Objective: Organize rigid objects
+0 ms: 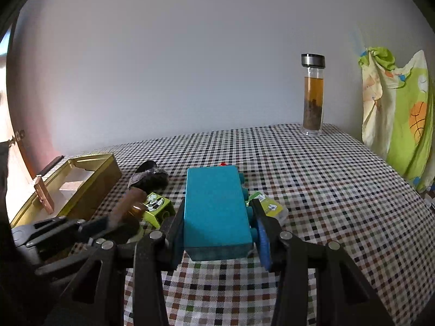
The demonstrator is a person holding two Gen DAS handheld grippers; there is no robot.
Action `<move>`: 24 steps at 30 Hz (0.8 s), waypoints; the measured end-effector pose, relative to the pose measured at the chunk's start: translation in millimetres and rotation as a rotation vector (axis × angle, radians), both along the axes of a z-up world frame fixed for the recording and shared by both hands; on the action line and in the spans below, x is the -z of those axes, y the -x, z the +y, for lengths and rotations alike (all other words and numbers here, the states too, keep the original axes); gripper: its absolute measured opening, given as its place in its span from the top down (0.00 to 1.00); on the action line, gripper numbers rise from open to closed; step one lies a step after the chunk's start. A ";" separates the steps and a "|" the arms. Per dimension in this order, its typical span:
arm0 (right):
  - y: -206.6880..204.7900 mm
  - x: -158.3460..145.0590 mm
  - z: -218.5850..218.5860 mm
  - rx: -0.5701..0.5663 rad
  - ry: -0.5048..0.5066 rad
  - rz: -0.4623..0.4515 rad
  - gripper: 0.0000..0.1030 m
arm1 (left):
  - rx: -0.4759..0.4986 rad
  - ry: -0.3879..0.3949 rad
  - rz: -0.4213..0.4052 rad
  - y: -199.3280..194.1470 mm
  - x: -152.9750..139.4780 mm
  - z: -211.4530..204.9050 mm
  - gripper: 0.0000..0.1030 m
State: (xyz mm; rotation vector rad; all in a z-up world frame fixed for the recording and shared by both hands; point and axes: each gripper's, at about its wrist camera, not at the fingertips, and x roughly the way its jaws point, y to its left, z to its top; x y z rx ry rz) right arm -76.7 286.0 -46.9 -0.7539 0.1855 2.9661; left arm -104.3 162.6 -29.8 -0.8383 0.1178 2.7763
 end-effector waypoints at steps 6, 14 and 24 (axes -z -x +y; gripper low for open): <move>-4.3 -2.6 0.6 -0.002 0.003 0.035 0.55 | -0.025 -0.007 0.068 -9.6 -8.5 -7.0 0.87; -11.7 -9.6 -13.1 -0.015 -0.022 0.113 0.55 | -0.049 -0.005 0.149 -22.3 -15.4 -11.0 0.87; -18.1 -15.8 -28.3 -0.023 -0.078 0.177 0.55 | -0.082 -0.005 0.208 -32.1 -19.0 -21.3 0.87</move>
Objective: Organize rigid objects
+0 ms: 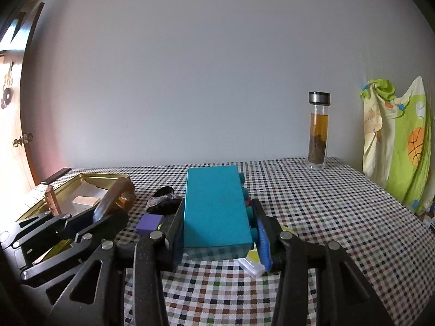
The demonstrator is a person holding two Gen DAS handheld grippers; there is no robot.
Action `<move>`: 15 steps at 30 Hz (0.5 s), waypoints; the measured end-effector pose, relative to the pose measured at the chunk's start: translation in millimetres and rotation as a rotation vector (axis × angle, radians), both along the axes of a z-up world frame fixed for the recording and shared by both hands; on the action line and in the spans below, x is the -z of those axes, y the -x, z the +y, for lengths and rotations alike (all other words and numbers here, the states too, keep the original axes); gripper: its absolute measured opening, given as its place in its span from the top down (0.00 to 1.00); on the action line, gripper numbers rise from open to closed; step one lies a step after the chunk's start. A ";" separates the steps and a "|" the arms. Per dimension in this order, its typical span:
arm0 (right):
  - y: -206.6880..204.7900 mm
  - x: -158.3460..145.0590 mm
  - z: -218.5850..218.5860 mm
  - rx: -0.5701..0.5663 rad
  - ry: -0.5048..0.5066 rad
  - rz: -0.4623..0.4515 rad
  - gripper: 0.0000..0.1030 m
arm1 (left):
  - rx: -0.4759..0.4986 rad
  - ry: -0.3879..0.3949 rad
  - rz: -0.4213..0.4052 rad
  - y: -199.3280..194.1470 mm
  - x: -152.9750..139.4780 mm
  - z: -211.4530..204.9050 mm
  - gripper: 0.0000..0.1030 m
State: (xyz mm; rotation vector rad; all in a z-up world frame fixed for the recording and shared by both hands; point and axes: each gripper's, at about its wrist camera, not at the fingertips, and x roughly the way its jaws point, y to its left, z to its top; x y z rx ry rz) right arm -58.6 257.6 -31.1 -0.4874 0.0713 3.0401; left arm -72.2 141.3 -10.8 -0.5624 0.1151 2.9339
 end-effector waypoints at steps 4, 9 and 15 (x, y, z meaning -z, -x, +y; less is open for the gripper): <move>-2.8 -1.1 -4.2 -0.001 -0.014 0.021 0.55 | -0.009 -0.007 0.004 -2.2 0.0 -5.7 0.87; -7.5 -2.9 -12.3 -0.003 -0.037 0.048 0.55 | -0.021 -0.012 0.019 -5.8 -1.2 -10.9 0.87; -8.0 -3.3 -17.1 -0.010 -0.040 0.052 0.55 | -0.033 -0.020 0.030 -9.7 -1.6 -16.3 0.87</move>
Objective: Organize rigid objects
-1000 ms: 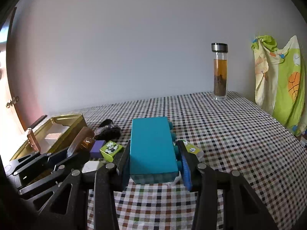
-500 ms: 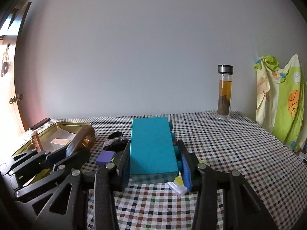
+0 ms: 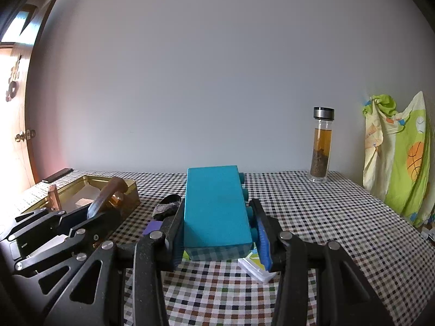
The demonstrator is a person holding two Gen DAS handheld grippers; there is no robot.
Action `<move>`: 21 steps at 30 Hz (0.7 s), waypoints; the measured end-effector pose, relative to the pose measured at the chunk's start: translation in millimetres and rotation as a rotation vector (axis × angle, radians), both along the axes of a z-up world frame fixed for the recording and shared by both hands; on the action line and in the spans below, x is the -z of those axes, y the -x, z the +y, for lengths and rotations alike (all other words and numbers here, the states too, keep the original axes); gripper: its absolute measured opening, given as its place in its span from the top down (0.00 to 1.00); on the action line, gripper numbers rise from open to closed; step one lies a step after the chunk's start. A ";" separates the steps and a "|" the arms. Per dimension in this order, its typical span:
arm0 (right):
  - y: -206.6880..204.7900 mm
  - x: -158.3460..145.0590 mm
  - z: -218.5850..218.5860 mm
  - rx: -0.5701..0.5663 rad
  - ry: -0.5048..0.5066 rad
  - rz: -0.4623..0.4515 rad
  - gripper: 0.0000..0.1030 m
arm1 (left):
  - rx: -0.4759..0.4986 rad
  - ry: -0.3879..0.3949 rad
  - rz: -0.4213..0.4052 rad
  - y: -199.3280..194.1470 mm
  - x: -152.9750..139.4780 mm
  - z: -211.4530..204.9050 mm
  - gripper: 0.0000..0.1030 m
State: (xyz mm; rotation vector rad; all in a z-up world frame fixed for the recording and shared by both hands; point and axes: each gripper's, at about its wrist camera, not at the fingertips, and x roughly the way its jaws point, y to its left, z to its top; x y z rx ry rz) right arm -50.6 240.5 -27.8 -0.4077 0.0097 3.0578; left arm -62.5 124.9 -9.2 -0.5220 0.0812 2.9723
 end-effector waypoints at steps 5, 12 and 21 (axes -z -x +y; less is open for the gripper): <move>1.2 -1.1 -4.2 -0.009 -0.003 0.000 0.55 | -0.011 -0.001 0.014 -4.5 -0.4 -6.2 0.87; 1.8 -0.3 -11.3 -0.026 -0.004 0.001 0.55 | -0.030 -0.008 0.035 -10.3 -2.2 -15.3 0.87; 2.8 0.2 -19.6 -0.040 -0.005 0.001 0.55 | -0.044 -0.016 0.046 -12.7 -2.8 -23.5 0.87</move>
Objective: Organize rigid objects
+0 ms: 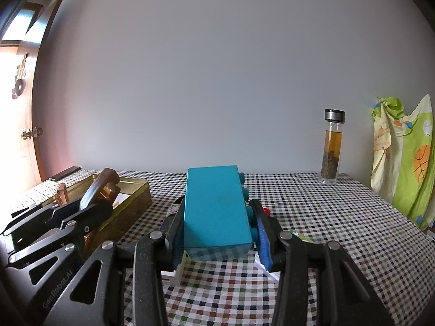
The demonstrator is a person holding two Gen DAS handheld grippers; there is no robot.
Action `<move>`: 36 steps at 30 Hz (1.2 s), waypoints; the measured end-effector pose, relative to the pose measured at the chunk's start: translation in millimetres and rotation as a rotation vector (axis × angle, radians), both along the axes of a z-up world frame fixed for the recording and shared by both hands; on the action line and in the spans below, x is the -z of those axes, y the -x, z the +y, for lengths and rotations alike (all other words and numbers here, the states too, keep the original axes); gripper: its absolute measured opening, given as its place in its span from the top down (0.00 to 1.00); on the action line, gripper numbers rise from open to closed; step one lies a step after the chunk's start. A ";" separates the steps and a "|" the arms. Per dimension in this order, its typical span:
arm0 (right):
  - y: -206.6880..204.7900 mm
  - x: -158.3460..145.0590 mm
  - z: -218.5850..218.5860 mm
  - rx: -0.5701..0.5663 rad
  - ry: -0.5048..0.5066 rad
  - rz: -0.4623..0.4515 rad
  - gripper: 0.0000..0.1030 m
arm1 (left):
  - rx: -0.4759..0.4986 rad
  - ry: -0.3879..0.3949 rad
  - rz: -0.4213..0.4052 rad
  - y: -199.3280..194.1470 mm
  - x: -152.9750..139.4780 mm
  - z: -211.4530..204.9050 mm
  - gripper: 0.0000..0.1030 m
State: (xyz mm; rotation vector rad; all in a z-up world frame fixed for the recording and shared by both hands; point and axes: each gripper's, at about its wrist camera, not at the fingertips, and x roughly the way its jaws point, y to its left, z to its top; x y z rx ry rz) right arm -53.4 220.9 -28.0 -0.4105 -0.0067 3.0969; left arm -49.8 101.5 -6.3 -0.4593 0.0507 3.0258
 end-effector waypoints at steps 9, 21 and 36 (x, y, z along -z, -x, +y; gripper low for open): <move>1.8 0.9 -12.0 -0.020 -0.004 0.000 0.55 | -0.018 -0.006 0.008 -2.8 -0.2 -10.3 0.87; 5.4 2.6 -19.3 -0.035 -0.007 0.001 0.55 | -0.045 -0.014 0.011 -4.0 0.5 -21.9 0.87; 10.7 3.8 -23.3 -0.042 -0.008 0.002 0.55 | -0.075 -0.023 0.028 -8.6 0.4 -31.9 0.87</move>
